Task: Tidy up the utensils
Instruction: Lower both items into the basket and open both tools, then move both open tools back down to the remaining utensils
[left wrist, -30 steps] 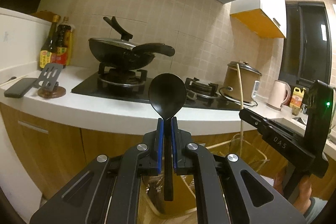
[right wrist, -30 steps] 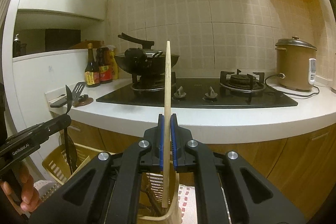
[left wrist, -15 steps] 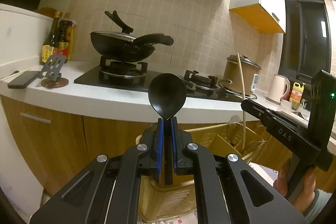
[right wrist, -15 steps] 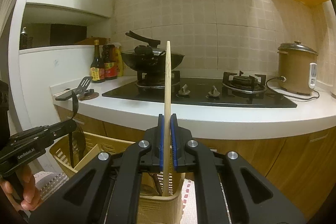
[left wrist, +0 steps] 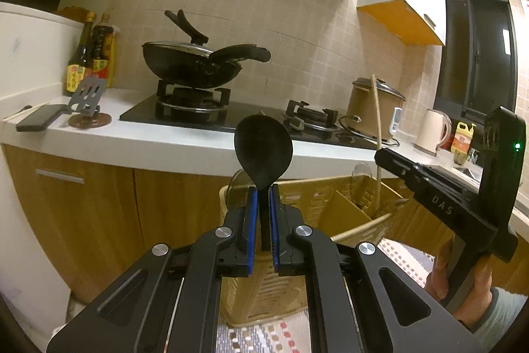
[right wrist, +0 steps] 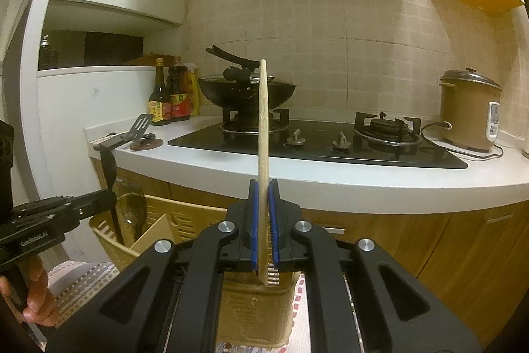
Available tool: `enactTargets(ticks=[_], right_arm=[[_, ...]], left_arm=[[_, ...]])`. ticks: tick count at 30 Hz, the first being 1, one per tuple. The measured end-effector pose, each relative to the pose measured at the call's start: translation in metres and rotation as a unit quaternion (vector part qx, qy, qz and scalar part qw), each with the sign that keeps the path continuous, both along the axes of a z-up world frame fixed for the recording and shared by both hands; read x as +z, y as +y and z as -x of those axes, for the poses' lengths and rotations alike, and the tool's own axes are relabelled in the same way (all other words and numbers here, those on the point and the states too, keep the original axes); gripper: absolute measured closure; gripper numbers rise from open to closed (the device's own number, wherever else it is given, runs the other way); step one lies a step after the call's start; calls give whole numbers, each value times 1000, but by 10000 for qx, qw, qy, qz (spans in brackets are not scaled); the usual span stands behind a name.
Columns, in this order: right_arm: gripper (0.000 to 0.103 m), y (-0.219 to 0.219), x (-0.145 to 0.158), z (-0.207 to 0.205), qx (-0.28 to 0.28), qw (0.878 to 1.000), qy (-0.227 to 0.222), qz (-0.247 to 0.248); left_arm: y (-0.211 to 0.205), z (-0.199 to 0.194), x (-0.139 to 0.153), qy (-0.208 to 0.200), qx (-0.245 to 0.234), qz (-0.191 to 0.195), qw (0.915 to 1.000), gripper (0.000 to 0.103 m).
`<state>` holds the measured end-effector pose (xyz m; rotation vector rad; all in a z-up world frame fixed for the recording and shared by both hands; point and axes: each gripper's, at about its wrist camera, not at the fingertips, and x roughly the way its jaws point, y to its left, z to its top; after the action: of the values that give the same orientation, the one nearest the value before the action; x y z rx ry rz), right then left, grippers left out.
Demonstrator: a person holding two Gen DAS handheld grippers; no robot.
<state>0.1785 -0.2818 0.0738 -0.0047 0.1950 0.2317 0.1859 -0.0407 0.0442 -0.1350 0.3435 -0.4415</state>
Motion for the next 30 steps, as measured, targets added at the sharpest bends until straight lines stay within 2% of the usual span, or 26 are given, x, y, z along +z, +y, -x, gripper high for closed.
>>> enactTargets(ticks=[2,6,8,20,21,22,23,25,27,30], right_arm=[[98,-1,1,6,50,10000,42,-20],[98,-3,-2,7,178,9986,495,8],[97,-7,-6,9,198,9977,653,-23],[96,-28,1,46,219,9946,992,-221],[94,-28,4,52,249,9942,1022,-233],[84,-29,6,57,279,9940,1035,-235],[69,-29,9,63,317,9937,1049,-237],[51,-30,14,78,318,9932,1098,-213],[50,-28,17,87,402,9914,1239,-156],[50,-22,14,97,476,9844,1690,-84]], left_arm=[[2,2,0,41,-34,6,10000,97],[7,8,0,119,-76,5,9999,75],[10,13,3,128,-33,1,9999,69],[41,45,17,274,38,160,9995,67],[43,48,19,334,39,142,9993,66],[45,50,20,408,56,93,9991,65],[46,54,22,504,40,31,9987,63],[49,60,24,717,8,-76,9974,61],[49,66,24,1061,44,-316,9938,61],[50,75,19,1552,50,-570,9862,61]])
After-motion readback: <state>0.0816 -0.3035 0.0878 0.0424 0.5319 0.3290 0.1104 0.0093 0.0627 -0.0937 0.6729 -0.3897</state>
